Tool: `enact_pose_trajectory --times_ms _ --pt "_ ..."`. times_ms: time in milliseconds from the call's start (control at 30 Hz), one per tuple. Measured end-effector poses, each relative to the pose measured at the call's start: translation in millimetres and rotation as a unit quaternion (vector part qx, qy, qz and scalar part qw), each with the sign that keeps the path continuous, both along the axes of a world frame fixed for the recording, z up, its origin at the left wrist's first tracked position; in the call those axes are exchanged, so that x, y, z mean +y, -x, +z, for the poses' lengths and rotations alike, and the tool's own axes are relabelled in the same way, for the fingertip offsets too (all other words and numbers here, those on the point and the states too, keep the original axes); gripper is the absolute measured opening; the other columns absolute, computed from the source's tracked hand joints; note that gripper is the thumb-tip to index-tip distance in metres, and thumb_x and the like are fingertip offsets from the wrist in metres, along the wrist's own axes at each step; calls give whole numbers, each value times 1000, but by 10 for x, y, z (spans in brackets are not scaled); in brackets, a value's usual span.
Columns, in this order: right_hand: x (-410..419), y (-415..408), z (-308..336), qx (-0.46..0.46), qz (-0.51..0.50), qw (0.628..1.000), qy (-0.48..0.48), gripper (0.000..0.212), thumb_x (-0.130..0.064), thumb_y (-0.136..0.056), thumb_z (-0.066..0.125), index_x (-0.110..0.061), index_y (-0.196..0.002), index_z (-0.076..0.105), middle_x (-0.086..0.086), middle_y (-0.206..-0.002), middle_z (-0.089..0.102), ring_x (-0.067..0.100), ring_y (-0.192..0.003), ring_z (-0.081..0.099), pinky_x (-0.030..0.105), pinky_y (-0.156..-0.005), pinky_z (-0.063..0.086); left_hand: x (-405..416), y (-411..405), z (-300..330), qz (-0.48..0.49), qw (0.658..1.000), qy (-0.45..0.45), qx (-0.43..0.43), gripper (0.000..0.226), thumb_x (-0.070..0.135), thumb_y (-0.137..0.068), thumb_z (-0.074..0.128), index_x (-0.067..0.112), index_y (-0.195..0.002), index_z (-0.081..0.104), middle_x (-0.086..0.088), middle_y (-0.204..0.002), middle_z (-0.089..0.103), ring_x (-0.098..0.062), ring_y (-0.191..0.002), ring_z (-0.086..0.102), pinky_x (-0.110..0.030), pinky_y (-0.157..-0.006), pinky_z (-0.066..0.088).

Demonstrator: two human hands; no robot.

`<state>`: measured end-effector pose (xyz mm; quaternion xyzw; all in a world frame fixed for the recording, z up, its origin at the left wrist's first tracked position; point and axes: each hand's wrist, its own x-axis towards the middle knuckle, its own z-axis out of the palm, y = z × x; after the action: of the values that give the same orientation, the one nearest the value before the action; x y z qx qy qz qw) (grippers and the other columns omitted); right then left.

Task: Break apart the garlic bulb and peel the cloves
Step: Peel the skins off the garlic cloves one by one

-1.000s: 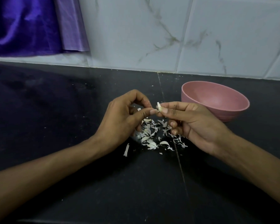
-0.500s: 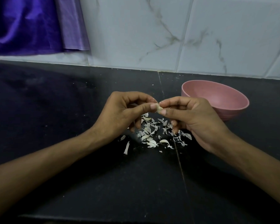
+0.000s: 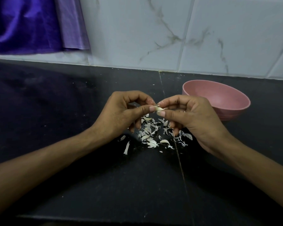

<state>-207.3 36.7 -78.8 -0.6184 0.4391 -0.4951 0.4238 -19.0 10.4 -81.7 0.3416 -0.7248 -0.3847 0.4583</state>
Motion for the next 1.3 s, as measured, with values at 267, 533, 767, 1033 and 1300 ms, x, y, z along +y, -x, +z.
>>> enact_pose_trajectory --times_ms 267,533,767,1033,1300 --pt "1 15 -5 71 -27 995 58 10 -15 -82 75 -10 -91 75 -8 -59 64 11 -48 54 26 -42 49 -28 4 -41 -5 1000 -6 10 7 19 -88 66 13 -86 66 6 -57 60 -10 -39 51 -20 -38 40" --pt "-12 6 -8 89 -19 995 47 13 -21 -82 73 -9 -88 74 -7 -51 60 9 -43 53 25 -40 49 -12 0 -60 -18 998 40 -37 17 29 -88 62 17 -98 69 7 -61 63 -12 -41 54 -20 -40 41" --pt "-8 15 15 -11 46 996 -78 27 -26 -78 71 -4 -94 73 1 -74 68 10 -50 52 22 -42 47 2 -15 -62 18 992 99 -70 8 19 -82 73 16 -89 70 22 -54 60 -3 -37 51 -11 -40 38" --pt "-6 25 2 -18 57 992 -107 32 -26 -73 74 -4 -96 73 9 -88 70 10 -53 52 21 -43 49 -37 -66 -82 77 953 251 -152 15 37 -81 70 24 -88 75 35 -66 57 1 -51 53 -17 -50 37" --pt "-19 39 11 -23 49 993 -102 18 -21 -76 72 -8 -88 74 3 -74 67 11 -52 53 21 -43 48 -55 -45 -85 38 965 213 -148 23 43 -81 66 26 -92 76 20 -72 66 -10 -50 59 -16 -50 44"
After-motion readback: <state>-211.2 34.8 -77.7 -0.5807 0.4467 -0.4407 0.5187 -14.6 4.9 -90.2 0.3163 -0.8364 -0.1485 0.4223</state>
